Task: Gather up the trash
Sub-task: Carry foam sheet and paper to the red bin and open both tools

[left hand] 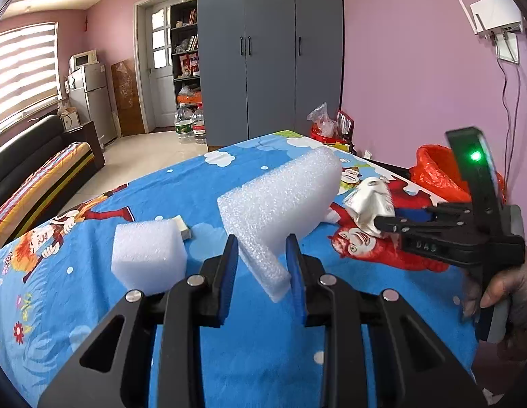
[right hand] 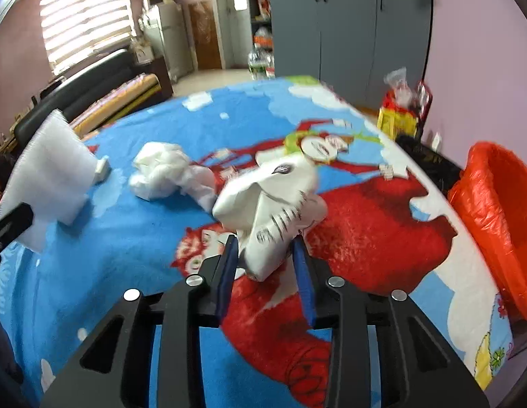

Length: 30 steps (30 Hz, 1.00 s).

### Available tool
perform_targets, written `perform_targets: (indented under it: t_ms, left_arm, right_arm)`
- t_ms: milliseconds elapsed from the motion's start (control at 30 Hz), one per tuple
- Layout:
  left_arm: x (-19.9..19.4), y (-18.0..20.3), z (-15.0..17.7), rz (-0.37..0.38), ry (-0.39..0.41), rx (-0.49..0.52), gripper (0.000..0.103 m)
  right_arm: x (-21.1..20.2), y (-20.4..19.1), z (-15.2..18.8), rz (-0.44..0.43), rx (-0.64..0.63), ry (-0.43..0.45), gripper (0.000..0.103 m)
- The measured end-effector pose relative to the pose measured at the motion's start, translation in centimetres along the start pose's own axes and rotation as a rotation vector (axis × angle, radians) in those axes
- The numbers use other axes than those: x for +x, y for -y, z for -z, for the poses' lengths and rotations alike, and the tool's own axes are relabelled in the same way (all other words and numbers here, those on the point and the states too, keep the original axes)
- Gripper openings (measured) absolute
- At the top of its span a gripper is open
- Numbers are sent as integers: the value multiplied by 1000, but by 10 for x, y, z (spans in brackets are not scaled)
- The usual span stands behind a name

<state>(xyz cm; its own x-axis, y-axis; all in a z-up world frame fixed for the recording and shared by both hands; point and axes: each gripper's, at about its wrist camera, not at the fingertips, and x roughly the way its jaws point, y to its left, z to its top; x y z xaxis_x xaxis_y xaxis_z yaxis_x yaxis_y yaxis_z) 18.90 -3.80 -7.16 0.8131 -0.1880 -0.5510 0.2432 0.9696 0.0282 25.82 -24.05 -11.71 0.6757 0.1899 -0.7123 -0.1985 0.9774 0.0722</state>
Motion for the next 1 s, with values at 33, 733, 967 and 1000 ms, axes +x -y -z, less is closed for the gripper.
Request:
perform_targets:
  t_ms: [33, 733, 967, 1000]
  left_arm:
    - [-3, 0, 1, 0, 2, 1, 28]
    - [-69, 44, 19, 12, 23, 60, 28]
    - [-90, 58, 20, -1, 30, 95, 28]
    - [-91, 57, 20, -3, 28, 93, 28]
  right_arm:
    - [-5, -1, 1, 3, -9, 13, 26]
    - [-94, 6, 64, -102, 72, 30, 24]
    - [-80, 2, 72, -87, 54, 4, 29]
    - [-77, 2, 74, -81, 55, 1, 29]
